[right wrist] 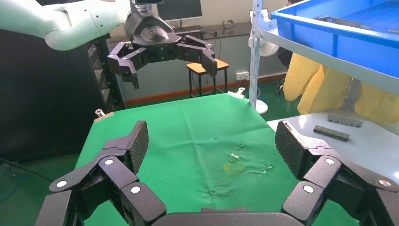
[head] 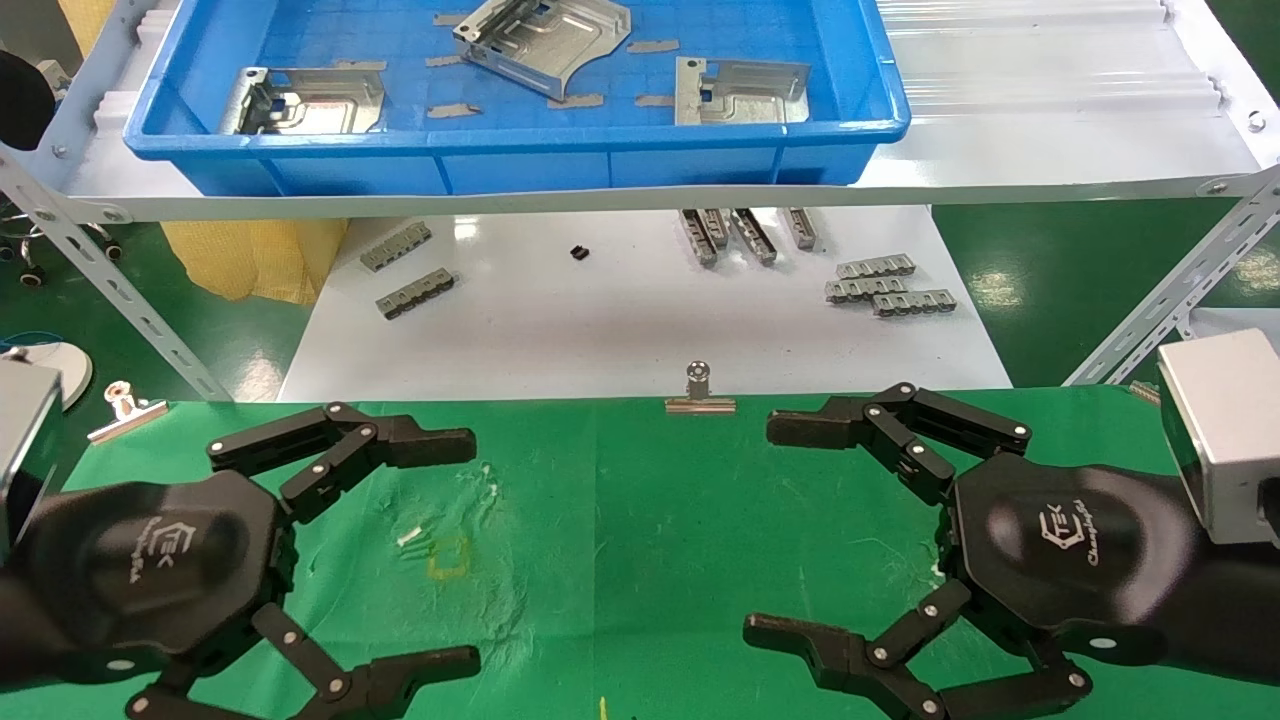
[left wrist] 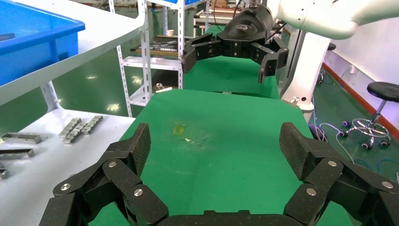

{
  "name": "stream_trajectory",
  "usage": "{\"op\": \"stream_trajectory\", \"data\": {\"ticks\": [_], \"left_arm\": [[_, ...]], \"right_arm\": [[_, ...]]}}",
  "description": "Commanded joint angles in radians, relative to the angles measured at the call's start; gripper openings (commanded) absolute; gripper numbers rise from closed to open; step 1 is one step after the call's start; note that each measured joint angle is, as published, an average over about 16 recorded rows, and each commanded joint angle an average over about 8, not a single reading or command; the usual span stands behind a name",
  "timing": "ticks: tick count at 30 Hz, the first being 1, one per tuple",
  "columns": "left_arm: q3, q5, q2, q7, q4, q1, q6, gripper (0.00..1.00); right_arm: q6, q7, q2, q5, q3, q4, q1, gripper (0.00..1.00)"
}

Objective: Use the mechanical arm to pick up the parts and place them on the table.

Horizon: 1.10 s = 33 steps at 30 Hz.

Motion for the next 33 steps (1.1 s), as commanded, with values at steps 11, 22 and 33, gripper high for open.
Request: {"op": "stream_trajectory", "data": {"ticks": [11,22,33], "left_arm": [[0.0,0.0,0.0,0.0,0.0,0.0,0.0,1.0],[0.0,0.0,0.0,0.0,0.0,0.0,0.0,1.0],[0.0,0.0,0.0,0.0,0.0,0.0,0.0,1.0]], "right_arm": [[0.0,0.0,0.0,0.0,0.0,0.0,0.0,1.0],[0.0,0.0,0.0,0.0,0.0,0.0,0.0,0.0],[0.0,0.0,0.0,0.0,0.0,0.0,0.0,0.0]]}}
